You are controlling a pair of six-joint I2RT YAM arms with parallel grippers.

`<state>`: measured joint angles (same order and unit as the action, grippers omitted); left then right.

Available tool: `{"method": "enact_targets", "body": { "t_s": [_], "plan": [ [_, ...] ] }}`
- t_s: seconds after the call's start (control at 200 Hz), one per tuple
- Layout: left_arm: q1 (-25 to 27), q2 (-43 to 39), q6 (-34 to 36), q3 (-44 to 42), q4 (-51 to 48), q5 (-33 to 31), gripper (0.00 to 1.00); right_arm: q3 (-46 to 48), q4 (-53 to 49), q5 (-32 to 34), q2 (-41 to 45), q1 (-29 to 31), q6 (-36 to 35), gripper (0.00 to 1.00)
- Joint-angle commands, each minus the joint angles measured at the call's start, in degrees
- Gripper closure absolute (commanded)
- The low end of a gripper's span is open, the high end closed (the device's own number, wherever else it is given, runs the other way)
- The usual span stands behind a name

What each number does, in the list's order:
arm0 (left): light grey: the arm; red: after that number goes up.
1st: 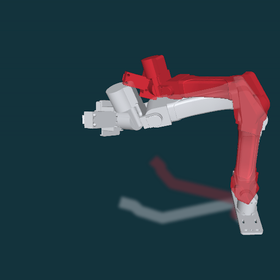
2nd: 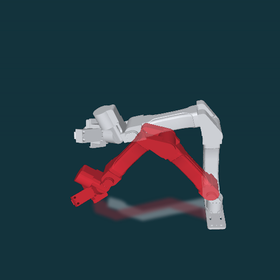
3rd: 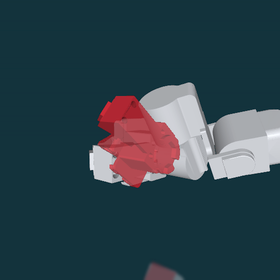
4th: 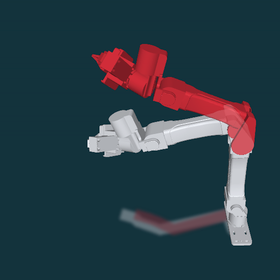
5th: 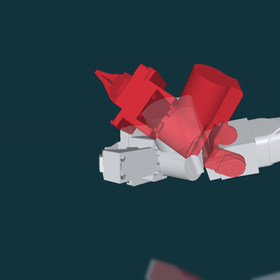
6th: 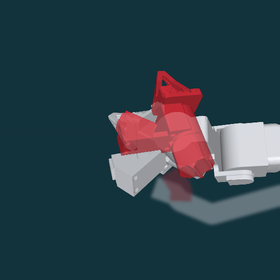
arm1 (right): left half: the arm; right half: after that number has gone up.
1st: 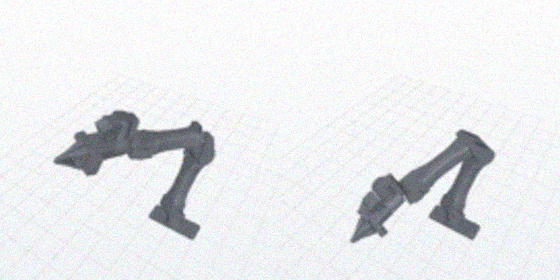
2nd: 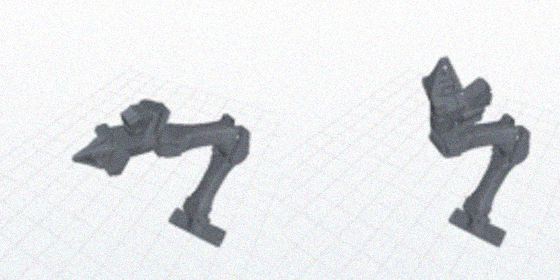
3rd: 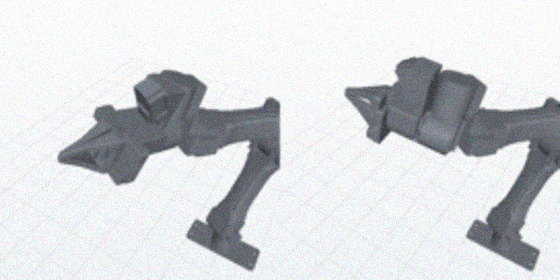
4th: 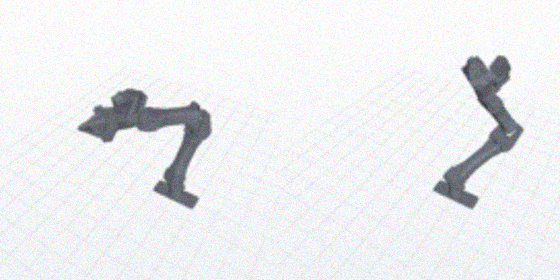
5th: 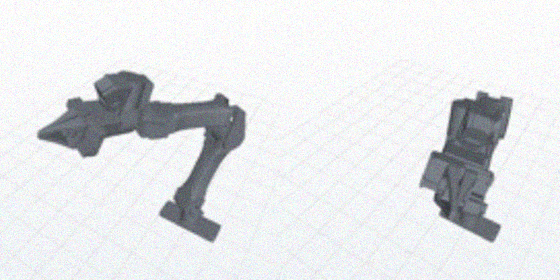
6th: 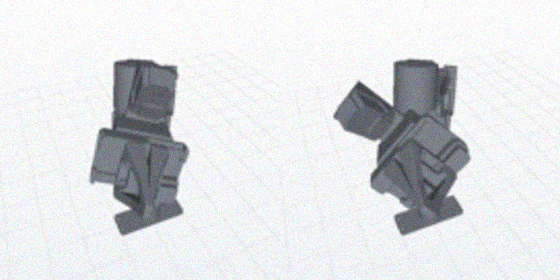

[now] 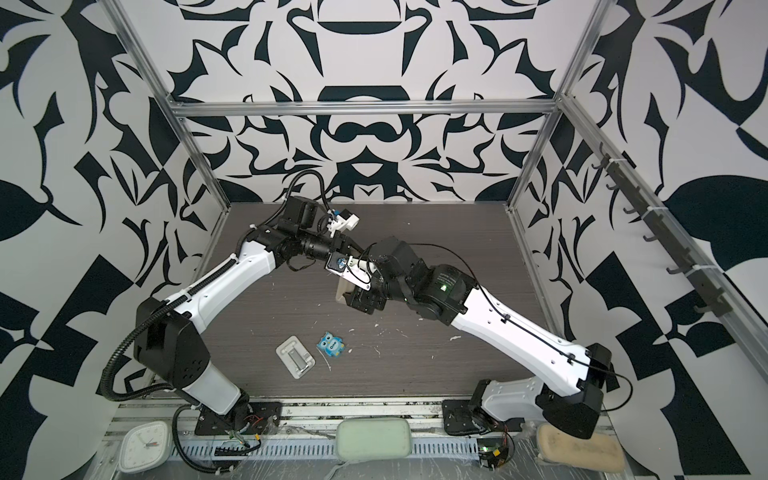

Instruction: Load the batteries into the remote control

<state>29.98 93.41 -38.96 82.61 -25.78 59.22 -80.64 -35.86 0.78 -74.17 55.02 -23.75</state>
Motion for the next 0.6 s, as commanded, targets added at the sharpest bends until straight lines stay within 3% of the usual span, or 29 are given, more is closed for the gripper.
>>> {"method": "enact_targets", "body": {
  "t_s": [0.0, 0.595],
  "plan": [
    [0.14, 0.8, 0.46, 2.47, -1.29, 2.47, 1.0, -1.68, 2.07, 1.42, -0.41, 0.3, -1.15, 0.13],
    [0.13, 0.81, 0.39, 3.48, -2.94, 5.55, 1.0, 0.61, 1.18, 5.13, -0.93, 0.26, -7.05, 0.13]
  ]
}}
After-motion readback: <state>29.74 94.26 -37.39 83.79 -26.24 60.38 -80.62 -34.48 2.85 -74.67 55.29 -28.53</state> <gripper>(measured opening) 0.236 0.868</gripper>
